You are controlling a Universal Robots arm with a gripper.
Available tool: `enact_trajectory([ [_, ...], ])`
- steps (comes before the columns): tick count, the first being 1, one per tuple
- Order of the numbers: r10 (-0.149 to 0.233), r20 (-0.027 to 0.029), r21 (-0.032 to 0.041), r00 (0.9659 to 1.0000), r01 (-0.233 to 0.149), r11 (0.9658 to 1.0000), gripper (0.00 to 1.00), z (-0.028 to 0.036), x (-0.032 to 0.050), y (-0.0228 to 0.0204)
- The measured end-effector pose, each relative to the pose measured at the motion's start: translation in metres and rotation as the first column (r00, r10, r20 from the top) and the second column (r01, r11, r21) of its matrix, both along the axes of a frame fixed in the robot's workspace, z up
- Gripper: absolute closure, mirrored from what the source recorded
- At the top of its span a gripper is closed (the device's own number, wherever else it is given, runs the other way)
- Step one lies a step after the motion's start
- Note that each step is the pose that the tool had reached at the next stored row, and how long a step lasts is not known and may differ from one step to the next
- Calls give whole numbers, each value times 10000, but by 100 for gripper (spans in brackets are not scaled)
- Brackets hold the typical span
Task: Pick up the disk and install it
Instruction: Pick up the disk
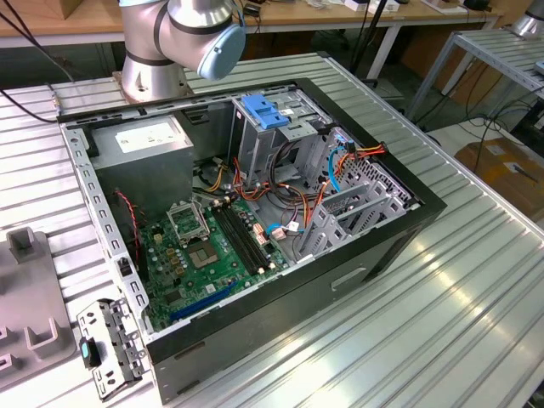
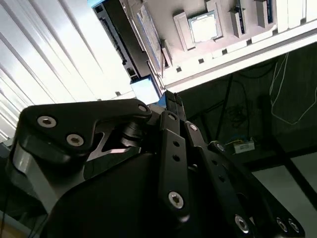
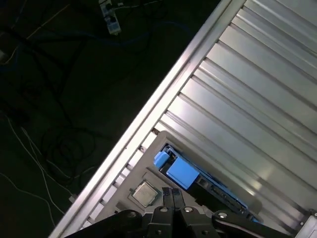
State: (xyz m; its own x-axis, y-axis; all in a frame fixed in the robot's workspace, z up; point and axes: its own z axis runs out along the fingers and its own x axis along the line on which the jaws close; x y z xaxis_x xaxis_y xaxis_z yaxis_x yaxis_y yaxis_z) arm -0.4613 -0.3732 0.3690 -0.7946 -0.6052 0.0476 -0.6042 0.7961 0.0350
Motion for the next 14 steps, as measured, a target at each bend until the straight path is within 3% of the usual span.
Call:
enact_trajectory([
  [4,840,20,1,9965,-840,9965,89,-12,1,0],
  [8,1585,26,0,9874,-1585,9874,89,-20,0,1],
  [10,1885,28,1,9821,-1885,9821,89,-23,0,2],
  [14,2607,27,0,9654,-2607,9654,89,-24,0,2],
])
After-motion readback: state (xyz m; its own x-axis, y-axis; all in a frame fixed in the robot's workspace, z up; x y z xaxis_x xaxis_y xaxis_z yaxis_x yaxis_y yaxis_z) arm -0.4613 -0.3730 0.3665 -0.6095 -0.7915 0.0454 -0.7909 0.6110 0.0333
